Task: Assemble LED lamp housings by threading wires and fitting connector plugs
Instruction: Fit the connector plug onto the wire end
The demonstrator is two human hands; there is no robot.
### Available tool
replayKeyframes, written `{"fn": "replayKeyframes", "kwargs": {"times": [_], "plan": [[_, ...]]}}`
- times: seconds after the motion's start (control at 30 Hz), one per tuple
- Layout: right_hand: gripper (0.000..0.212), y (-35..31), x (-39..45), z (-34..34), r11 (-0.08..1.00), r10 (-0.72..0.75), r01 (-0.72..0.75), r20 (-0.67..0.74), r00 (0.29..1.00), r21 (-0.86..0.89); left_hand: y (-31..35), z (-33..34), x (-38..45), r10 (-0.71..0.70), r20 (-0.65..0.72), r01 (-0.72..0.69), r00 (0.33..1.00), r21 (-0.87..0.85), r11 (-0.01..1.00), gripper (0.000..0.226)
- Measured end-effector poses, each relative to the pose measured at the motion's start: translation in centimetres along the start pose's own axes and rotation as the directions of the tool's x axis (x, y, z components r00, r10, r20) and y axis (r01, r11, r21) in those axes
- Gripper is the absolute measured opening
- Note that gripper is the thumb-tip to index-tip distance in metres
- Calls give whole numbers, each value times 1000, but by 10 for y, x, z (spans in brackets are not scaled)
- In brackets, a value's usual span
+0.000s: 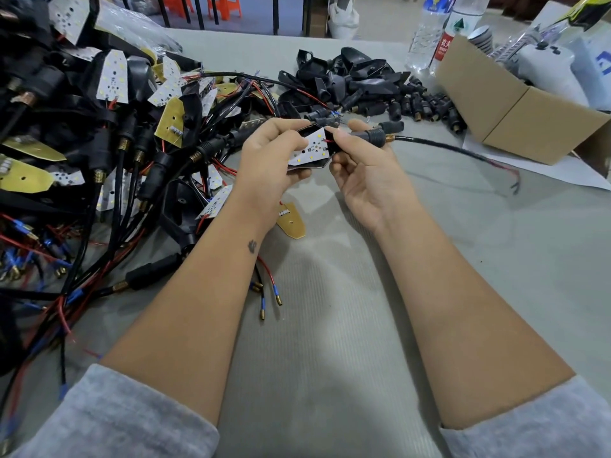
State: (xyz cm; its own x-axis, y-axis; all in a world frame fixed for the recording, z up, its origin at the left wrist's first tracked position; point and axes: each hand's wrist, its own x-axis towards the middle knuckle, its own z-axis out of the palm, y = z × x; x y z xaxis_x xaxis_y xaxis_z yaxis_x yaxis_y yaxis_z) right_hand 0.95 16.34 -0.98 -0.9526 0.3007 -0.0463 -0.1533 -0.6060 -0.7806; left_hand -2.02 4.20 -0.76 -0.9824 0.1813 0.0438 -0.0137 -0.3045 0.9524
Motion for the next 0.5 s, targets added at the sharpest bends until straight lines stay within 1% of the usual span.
{"fn": "replayKeyframes", "kwargs": {"times": [0.1, 0.17, 0.27, 0.37, 0.5], "plan": [[21, 2, -1, 2, 1000, 24, -24, -38, 999, 3, -1, 0, 0, 8, 24, -8, 1000, 16, 1000, 30], [22, 2, -1, 2, 999, 49, -48, -47, 998, 11, -1, 0, 0, 9, 30, -10, 999, 22, 1000, 30], [14, 4, 0, 2, 996, 86, -86, -47, 995, -6, -2, 2, -1, 8, 22, -9, 1000, 26, 1000, 31], [28, 5, 0, 3, 997, 68, -70, -62, 996, -28, -2, 1, 0, 13, 5, -13, 1000, 47, 999, 31], [24, 7, -1, 4, 995, 26, -29, -39, 999, -96, -2, 1, -1, 14, -6, -13, 1000, 106, 994, 29]]}}
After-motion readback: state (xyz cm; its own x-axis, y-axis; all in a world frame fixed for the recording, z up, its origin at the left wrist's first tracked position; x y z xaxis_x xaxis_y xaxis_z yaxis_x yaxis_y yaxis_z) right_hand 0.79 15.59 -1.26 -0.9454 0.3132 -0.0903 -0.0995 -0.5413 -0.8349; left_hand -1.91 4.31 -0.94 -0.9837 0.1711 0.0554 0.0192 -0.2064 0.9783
